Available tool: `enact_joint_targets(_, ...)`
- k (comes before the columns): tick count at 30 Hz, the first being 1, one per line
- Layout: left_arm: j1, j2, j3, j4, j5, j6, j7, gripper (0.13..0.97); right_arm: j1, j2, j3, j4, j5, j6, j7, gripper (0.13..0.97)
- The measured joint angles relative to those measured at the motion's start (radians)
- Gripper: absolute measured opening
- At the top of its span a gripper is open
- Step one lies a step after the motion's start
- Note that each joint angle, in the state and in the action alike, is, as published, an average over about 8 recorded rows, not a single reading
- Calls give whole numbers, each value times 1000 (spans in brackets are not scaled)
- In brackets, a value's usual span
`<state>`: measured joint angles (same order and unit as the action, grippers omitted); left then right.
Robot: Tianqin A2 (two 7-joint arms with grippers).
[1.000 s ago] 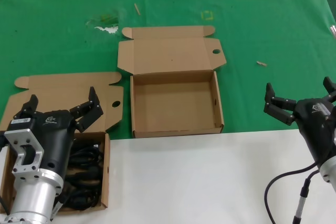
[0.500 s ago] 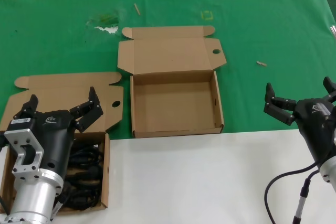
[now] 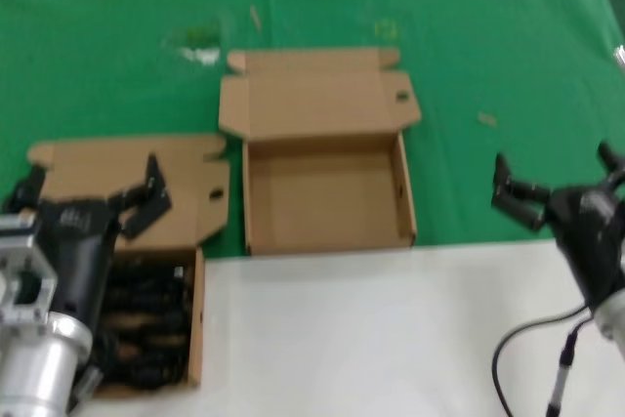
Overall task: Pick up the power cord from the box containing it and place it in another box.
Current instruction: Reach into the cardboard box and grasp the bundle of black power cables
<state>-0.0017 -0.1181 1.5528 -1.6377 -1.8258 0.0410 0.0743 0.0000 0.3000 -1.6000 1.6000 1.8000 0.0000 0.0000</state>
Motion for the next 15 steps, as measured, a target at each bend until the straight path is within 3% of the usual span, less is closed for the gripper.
enact_joint_targets(9, 23, 4, -131, -59, -30, 159, 144, 966, 0, 0, 0, 0, 0, 0, 0, 829)
enact_joint_targets(12, 37, 5, -205, -71, -45, 241, 239, 966, 0, 0, 0, 0, 0, 0, 0, 794)
enact_joint_targets(15, 52, 6, -306, -70, -65, 348, 364, 966, 0, 0, 0, 0, 0, 0, 0, 728)
